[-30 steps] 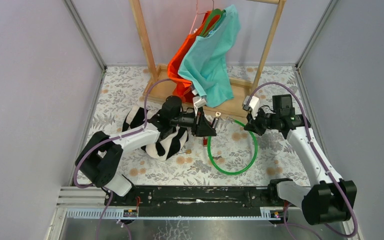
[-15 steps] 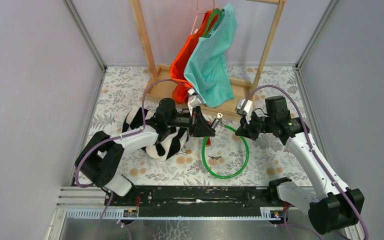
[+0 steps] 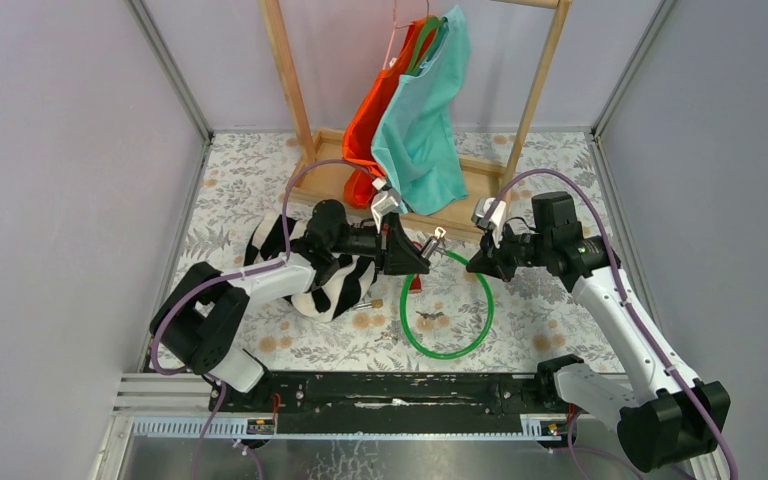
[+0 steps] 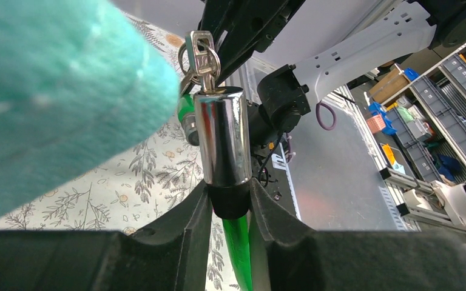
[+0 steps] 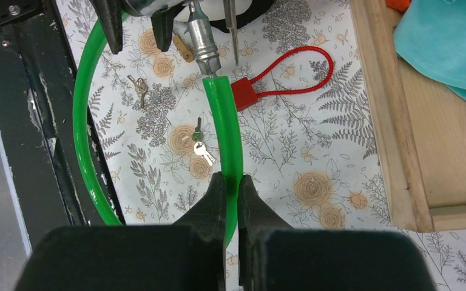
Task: Lock with the key
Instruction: Lock the lock.
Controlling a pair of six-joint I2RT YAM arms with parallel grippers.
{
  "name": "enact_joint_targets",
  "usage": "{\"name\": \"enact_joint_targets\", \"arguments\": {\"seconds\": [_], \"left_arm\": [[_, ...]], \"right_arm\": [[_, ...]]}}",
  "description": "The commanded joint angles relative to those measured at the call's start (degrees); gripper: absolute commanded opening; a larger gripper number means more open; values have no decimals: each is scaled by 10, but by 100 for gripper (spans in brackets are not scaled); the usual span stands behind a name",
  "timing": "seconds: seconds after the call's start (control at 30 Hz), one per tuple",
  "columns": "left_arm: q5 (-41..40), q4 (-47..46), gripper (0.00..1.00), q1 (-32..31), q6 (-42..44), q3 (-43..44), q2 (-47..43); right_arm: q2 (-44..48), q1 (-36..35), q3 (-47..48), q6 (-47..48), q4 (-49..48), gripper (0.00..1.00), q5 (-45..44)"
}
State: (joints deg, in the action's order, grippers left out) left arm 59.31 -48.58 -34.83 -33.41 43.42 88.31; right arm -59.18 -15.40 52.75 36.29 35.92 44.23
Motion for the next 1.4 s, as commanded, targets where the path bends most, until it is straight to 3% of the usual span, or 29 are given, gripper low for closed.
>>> {"name": "enact_joint_targets", "arguments": {"seconds": [0.0, 0.3, 0.83, 1.2, 1.37], "left_arm": [[2, -77, 0, 5, -10, -3, -9], [30, -113, 0, 7, -52, -5, -6], [40, -133, 1, 7, -93, -23, -27], [17, -128, 0, 5, -100, -11, -14], [4, -38, 0, -7, -31, 8, -15]], "right_arm": [[14, -9, 21, 13, 22, 0, 74], [18, -9, 25, 50, 50, 0, 101], [14, -9, 60, 31, 53, 0, 164], [-10, -66, 53, -50, -58, 0, 136], [-28, -79, 55, -92, -127, 0, 146]]}}
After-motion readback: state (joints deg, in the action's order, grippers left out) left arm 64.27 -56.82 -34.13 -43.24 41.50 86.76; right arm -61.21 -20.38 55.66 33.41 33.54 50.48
